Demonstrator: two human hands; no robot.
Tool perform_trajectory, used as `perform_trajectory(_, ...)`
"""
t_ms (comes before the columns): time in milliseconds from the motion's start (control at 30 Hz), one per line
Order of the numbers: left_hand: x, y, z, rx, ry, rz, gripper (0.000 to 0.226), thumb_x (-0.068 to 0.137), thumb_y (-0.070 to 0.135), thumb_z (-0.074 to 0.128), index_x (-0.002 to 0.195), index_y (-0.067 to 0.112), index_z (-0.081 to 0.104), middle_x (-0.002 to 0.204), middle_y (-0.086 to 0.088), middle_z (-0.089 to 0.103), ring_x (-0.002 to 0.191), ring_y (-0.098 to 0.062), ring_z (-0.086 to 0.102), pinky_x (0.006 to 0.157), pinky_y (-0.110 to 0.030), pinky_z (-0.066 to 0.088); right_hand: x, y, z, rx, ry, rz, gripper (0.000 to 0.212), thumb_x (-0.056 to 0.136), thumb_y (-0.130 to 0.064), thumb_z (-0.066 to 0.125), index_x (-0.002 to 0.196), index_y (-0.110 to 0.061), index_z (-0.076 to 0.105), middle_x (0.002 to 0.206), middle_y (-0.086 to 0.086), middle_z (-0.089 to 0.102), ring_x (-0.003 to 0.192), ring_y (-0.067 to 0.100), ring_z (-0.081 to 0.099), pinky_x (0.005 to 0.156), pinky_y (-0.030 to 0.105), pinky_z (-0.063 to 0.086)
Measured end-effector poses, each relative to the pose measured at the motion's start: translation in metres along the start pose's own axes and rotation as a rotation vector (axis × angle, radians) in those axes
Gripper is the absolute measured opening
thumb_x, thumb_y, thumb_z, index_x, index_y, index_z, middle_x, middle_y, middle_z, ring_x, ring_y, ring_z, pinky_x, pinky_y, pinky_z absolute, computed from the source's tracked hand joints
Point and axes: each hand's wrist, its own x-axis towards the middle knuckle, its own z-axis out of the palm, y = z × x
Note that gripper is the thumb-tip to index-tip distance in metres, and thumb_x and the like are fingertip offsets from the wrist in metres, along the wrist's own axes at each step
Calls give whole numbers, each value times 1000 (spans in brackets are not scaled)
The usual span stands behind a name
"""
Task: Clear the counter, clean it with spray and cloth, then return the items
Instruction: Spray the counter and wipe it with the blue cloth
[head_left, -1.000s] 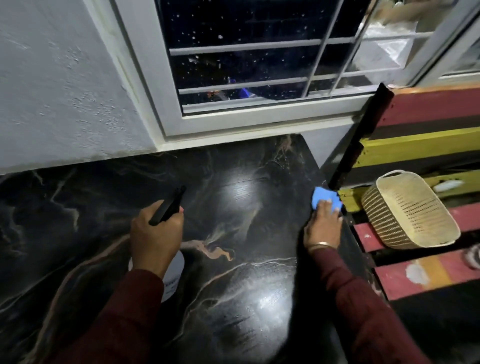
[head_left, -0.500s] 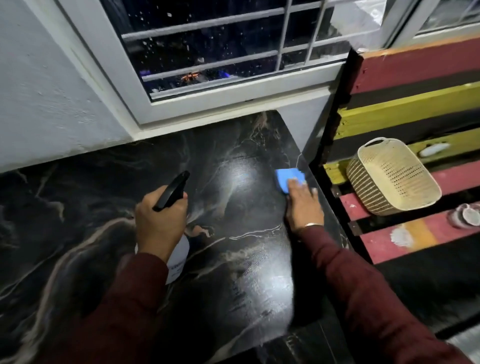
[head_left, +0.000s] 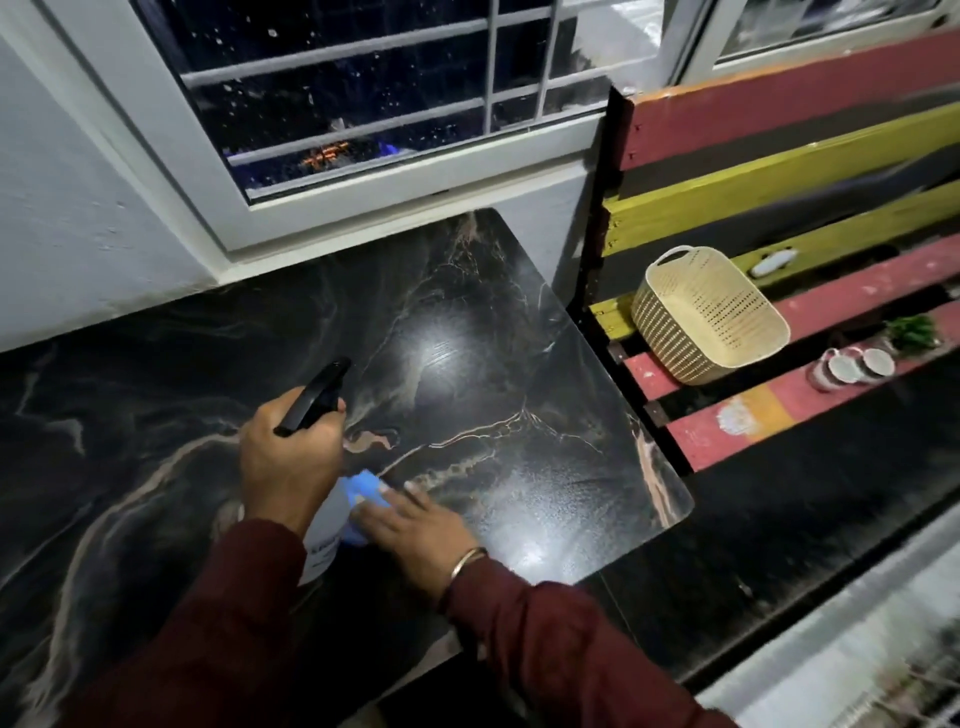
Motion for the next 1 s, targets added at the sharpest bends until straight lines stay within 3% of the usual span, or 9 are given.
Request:
perform_trajectory(67, -2, 3, 1, -14, -19, 18, 14, 86, 17, 66, 77, 8, 69, 71, -18, 67, 71, -33, 63, 65, -47, 51, -17, 55, -17, -2, 136, 197, 59, 82, -14, 56, 139, -20, 43, 141, 0, 51, 131, 25, 46, 113, 41, 20)
perform_trajectory(200, -11, 5, 8, -25, -49, 34, 14, 88, 14, 64, 76, 9, 69, 69, -17, 66, 60, -24, 57, 58, -35, 41, -75, 172, -52, 33, 210, 814, 58, 88, -10, 41, 145, -17, 32, 151, 7, 37, 139, 28, 32, 115, 45, 14)
perform_trajectory(367, -19, 4, 15, -51, -98, 48, 15, 87, 17, 65, 78, 5, 70, 73, -21, 67, 69, -31, 63, 63, -43, 50, -128, 144, -37, 107, 330, 1195, 50, 95, -10, 35, 145, -8, 34, 153, 13, 31, 142, 35, 23, 115, 48, 20)
perform_trajectory(467, -27, 5, 12, -45, -138, 70, 12, 84, 17, 65, 75, 11, 71, 69, -11, 69, 73, -31, 66, 70, -49, 53, -115, 58, -14, 87, 366, 1043, 49, 85, -7, 44, 133, -3, 50, 140, 17, 49, 127, 44, 45, 103, 53, 37)
perform_trajectory(600, -37, 5, -4, -36, -130, 56, 10, 83, 18, 66, 74, 14, 69, 61, -3, 62, 64, -21, 59, 63, -39, 45, -85, -56, 15, 130, 168, 441, 62, 81, -20, 60, 141, -20, 42, 146, -1, 44, 135, 28, 41, 109, 43, 33)
perform_trajectory(700, -40, -4, -21, -62, -129, 22, 9, 82, 16, 67, 74, 16, 72, 57, 5, 62, 56, -6, 55, 59, -32, 42, -94, -25, 10, 64, 84, 242, 61, 82, -23, 54, 142, -22, 40, 146, -3, 44, 134, 22, 42, 114, 39, 24)
perform_trajectory(833, -37, -24, -47, -3, -107, 22, 14, 82, 20, 63, 74, 9, 67, 69, -15, 64, 66, -30, 60, 63, -51, 49, -130, 80, -26, 37, 212, 779, 54, 86, -24, 27, 137, -16, 45, 140, 12, 49, 127, 36, 47, 109, 48, 28)
perform_trajectory(900, -33, -32, -57, 25, -72, 22, 15, 82, 20, 63, 77, 6, 67, 75, -19, 65, 70, -33, 61, 62, -49, 48, -146, 113, -40, 59, 307, 1034, 44, 94, -20, 29, 133, -12, 45, 140, 18, 46, 126, 39, 44, 106, 50, 32)
perform_trajectory(1000, -30, -44, -72, 51, -64, 35, 18, 83, 23, 63, 81, 5, 69, 79, -19, 67, 75, -35, 62, 67, -51, 50, -148, 106, -32, 98, 413, 1201, 39, 94, -12, 35, 130, -4, 45, 144, 20, 41, 132, 40, 35, 110, 53, 27)
